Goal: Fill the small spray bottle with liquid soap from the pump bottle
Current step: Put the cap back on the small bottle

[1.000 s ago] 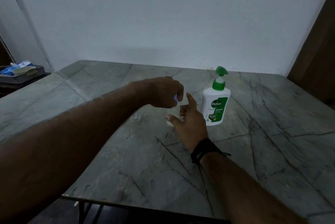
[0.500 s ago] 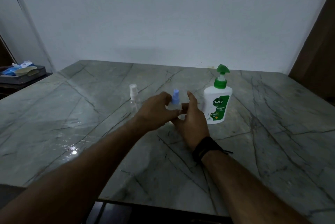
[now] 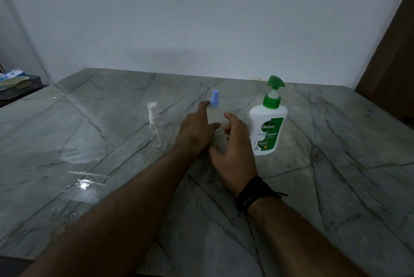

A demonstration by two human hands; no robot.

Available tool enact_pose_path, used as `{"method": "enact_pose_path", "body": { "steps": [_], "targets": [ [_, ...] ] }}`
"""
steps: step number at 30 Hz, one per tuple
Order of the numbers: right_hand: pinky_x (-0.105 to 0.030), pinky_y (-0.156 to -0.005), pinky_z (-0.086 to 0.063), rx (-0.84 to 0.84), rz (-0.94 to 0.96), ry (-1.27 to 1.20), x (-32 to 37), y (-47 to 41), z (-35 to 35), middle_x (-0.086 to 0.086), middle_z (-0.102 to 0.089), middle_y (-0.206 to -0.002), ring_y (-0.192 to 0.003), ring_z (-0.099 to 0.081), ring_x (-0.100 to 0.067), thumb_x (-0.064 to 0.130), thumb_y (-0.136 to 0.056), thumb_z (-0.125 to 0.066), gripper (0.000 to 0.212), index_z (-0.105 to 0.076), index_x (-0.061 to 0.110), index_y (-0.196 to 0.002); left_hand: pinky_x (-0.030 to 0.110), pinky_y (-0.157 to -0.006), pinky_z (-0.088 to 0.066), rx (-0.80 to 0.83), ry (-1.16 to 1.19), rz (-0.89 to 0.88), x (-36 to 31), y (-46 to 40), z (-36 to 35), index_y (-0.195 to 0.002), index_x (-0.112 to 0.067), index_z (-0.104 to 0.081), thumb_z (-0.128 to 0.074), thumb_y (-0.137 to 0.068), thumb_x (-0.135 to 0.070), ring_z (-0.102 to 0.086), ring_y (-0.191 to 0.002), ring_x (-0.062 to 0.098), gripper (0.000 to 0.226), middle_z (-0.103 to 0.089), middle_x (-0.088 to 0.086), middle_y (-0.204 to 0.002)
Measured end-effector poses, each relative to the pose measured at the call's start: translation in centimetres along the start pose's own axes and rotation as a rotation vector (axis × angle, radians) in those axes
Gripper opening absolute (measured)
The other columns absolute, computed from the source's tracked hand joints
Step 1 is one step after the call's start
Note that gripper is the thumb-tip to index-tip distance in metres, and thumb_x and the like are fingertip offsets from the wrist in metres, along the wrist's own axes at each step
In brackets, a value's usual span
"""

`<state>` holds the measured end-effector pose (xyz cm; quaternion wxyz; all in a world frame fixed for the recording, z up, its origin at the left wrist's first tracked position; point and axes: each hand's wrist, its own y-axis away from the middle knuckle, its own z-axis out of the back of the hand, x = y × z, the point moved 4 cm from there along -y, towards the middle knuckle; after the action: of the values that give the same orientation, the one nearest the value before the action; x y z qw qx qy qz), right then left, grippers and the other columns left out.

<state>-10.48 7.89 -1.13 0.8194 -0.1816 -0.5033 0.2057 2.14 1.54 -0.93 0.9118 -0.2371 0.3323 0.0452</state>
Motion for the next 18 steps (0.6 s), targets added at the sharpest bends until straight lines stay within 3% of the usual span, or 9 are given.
{"method": "enact_pose_path", "body": {
  "steps": [6, 11, 18],
  "targets": [
    [-0.036, -0.102, -0.046, -0.006, 0.009, -0.008, 0.2, 0.0, 0.1, 0.003, -0.046, -0.119, -0.113, -0.048, -0.015, 0.001, -0.078, -0.067, 0.069, -0.043, 0.012, -0.142, 0.043, -0.086, -0.051, 0.047, -0.135, 0.063, 0.1, -2.8, -1.2, -0.139, -0.018, -0.032, -0.066, -0.086, -0.036, -0.06, -0.105, 0.029, 0.066, -0.062, 0.01, -0.118],
    [-0.028, -0.096, -0.043, 0.0, 0.004, -0.01, 0.0, 0.1, 0.2, 0.003, -0.048, -0.111, -0.106, -0.046, -0.01, 0.002, -0.078, -0.066, 0.065, -0.045, 0.014, -0.139, 0.043, -0.086, -0.048, 0.076, -0.165, 0.176, 0.0, -4.6, -1.4, -0.136, -0.008, -0.031, -0.068, -0.085, -0.033, -0.057, -0.109, 0.035, 0.067, -0.057, 0.019, -0.121],
    [-0.034, -0.096, -0.046, -0.008, 0.005, -0.026, -0.1, 0.1, 0.1, 0.002, -0.05, -0.111, -0.105, -0.047, -0.009, 0.002, -0.078, -0.066, 0.064, -0.046, 0.015, -0.138, 0.039, -0.081, -0.044, 0.078, -0.141, 0.202, 0.3, -5.0, -1.6, -0.133, -0.007, -0.032, -0.072, -0.082, -0.033, -0.056, -0.11, 0.035, 0.07, -0.056, 0.018, -0.122]
  ]
}}
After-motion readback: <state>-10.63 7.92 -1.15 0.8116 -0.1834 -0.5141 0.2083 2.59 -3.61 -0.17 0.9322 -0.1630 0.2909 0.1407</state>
